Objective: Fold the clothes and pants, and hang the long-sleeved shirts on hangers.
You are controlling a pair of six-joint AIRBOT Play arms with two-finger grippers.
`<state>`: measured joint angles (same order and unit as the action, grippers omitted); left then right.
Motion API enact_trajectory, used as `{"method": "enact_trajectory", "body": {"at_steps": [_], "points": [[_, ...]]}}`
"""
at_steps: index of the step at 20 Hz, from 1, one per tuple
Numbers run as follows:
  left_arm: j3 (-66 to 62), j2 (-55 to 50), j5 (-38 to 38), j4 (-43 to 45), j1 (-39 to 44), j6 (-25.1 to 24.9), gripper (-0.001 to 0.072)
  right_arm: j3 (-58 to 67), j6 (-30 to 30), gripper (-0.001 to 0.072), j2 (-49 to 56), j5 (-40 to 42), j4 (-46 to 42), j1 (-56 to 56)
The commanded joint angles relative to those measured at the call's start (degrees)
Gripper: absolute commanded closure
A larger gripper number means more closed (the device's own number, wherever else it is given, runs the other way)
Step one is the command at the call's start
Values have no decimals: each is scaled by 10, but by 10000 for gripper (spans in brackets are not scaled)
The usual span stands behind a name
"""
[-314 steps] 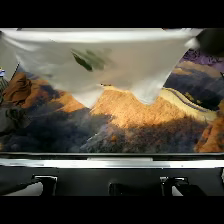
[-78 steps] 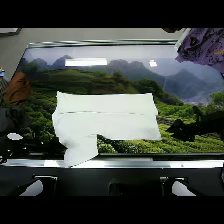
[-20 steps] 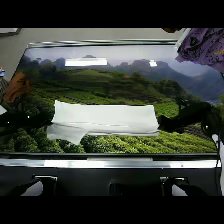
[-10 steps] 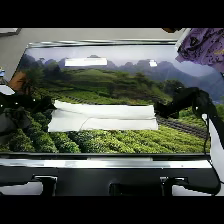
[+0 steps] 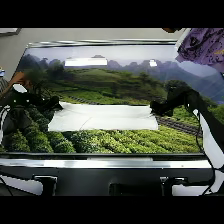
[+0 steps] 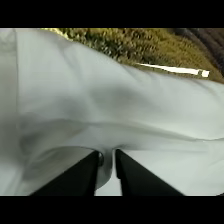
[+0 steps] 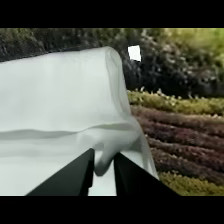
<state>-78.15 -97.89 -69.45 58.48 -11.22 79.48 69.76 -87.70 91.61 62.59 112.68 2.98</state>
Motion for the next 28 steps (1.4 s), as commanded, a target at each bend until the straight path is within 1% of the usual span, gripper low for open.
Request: {"method": "enact_trajectory", "body": {"at_steps": [1, 2, 4, 5, 7, 9, 11, 14, 17, 19, 21, 22, 23, 24, 25, 26, 27, 28], "points": [[-33, -8, -1, 0, 1, 0, 291, 11, 15, 370, -1, 32, -1, 15], [-53, -6, -11, 0, -2, 0, 228, 19, 10, 263, -10, 58, 0, 35], [-93, 0, -35, 2, -10, 7, 228, 22, -7, 199, -26, 98, 13, 88], [-106, 5, -40, 2, -12, 7, 228, 21, -24, 136, -24, 120, 38, 116], [-122, 18, -40, 3, -13, 11, 227, 14, -77, 113, -7, 155, 121, 164], [-130, 24, -42, 4, -12, 11, 228, 14, -122, 56, 21, 180, 176, 179], [-131, 24, -45, 4, -12, 20, 227, 14, -142, 52, 50, 185, 205, 178], [-131, 24, -47, 4, -12, 21, 228, 14, -162, 51, 82, 165, 241, 178], [-131, 24, -47, 4, -12, 21, 227, 14, -167, 52, 95, 150, 241, 172], [-131, 24, -47, 4, -12, 21, 228, 10, -172, 68, 99, 136, 233, 148], [-131, 24, -47, 4, -12, 21, 228, 1, -173, 74, 99, 102, 215, 113], [-131, 24, -47, 4, -12, 21, 228, -3, -173, 114, 99, 87, 212, 97], [-131, 24, -47, 4, -12, 21, 228, -4, -173, 260, 99, 73, 209, 81], [-131, 24, -47, 4, -12, 21, 228, -4, -173, 454, 98, 62, 210, 70], [-131, 24, -47, 3, -12, 22, 230, -4, -173, 668, 94, 54, 210, 63], [-131, 24, -47, -1, -10, 24, 247, -4, -167, 682, 85, 50, 209, 61], [-131, 24, -47, -6, -6, 24, 288, -3, -150, 682, 70, 48, 198, 61], [-130, 22, -47, -15, 0, 24, 456, -3, -125, 683, 51, 49, 179, 62]]}}
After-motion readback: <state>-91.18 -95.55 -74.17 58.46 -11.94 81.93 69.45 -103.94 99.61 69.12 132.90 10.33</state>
